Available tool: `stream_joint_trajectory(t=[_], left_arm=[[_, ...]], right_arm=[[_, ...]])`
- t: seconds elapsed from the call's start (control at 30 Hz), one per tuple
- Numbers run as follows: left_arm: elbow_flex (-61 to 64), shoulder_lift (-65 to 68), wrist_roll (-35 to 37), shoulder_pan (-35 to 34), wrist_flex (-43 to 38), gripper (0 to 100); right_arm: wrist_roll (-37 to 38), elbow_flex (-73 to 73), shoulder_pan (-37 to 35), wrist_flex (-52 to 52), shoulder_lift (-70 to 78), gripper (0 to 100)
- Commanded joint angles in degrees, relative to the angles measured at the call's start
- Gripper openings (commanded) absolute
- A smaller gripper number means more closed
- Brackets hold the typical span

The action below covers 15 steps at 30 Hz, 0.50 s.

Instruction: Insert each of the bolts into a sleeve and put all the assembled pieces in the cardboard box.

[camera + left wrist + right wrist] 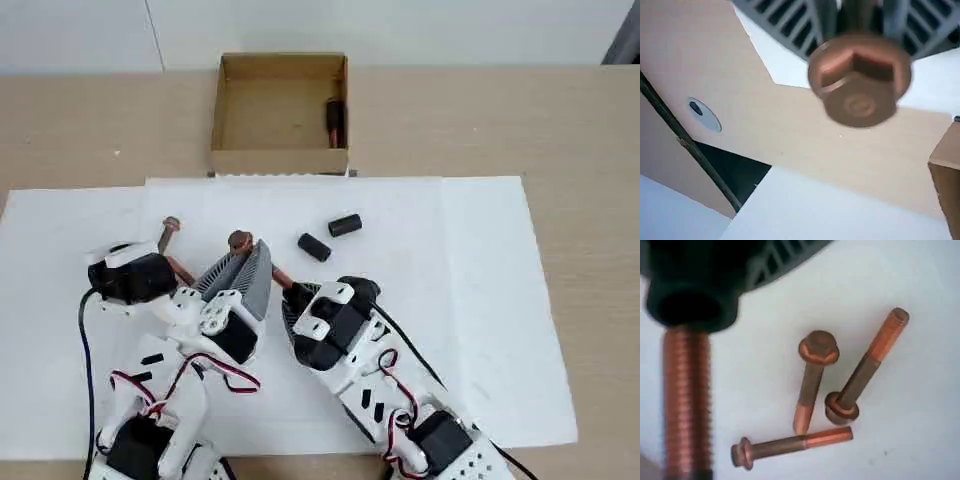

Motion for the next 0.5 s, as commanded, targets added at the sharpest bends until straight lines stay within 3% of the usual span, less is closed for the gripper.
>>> stream_joint_trajectory(t=[0.0, 0.47], left_arm=[[-1.5, -0.5, -0.5, 1.8, -0.6, 1], [-1.5, -0.5, -2.6, 3.0, 4.4, 1]], right_arm=[[0.4, 0.7, 0.2, -1.8, -0.6, 0.3], [0.8, 0.8, 0.2, -3.7, -0.7, 0.3]])
